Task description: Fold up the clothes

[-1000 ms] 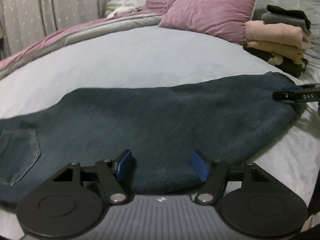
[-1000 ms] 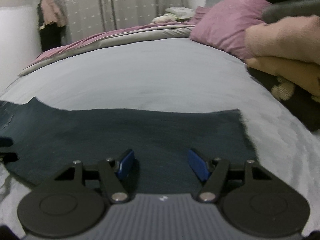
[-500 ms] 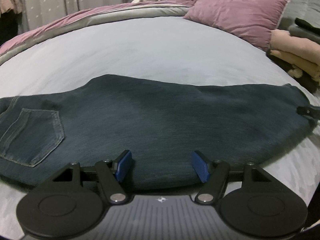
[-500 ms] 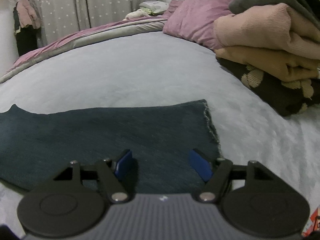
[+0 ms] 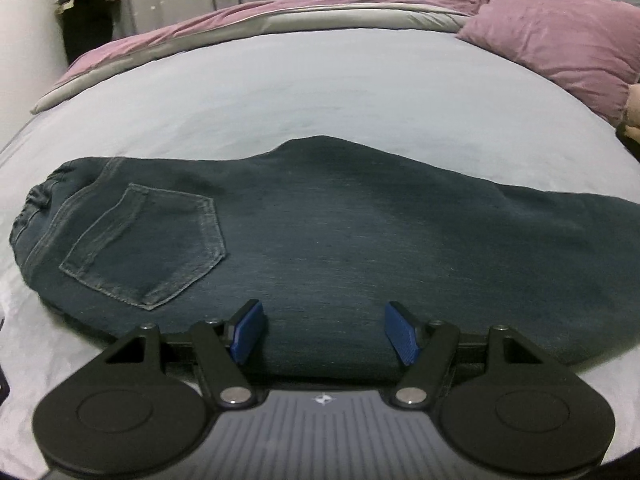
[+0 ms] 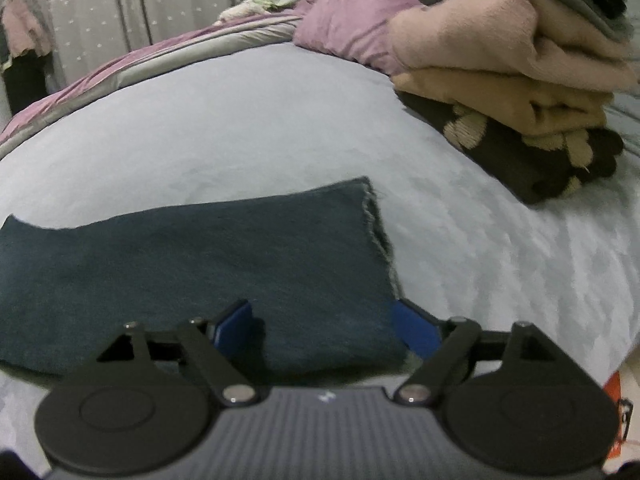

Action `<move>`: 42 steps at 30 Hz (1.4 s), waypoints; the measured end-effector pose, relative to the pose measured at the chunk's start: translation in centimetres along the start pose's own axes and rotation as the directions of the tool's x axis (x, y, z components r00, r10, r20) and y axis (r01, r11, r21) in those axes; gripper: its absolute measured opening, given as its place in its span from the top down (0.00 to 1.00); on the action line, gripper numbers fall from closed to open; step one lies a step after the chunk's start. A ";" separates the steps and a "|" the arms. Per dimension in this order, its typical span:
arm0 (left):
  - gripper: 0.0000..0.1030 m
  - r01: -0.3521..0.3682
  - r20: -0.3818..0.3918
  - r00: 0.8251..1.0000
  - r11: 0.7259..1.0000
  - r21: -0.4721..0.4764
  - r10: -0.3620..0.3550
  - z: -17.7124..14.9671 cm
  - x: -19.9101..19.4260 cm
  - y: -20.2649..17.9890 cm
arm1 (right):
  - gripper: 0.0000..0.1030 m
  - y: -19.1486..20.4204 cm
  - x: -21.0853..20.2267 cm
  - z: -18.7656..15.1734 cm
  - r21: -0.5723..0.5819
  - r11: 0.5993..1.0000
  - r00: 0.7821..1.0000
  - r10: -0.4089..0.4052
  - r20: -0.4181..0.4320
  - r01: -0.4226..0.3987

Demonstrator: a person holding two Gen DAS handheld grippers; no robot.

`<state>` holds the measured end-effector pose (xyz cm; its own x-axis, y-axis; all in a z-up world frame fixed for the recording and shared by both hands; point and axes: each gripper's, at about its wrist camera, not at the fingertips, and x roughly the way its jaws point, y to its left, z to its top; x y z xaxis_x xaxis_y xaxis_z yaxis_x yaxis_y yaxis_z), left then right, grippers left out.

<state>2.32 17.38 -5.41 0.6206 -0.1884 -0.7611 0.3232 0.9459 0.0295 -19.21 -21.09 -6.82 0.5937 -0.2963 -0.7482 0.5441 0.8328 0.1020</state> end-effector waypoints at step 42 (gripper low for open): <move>0.35 0.244 0.116 0.943 0.883 0.401 -0.313 1.1 -0.1 -14.4 | 0.50 -0.6 4.2 6.5 -0.364 0.924 0.990 0.137 0.024 -0.119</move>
<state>-1.65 3.49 -5.04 0.5666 -0.5040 -0.6518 0.7232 0.6834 0.1003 -13.25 -25.88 -5.75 0.6764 -0.1908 -0.7114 0.2166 0.9747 -0.0556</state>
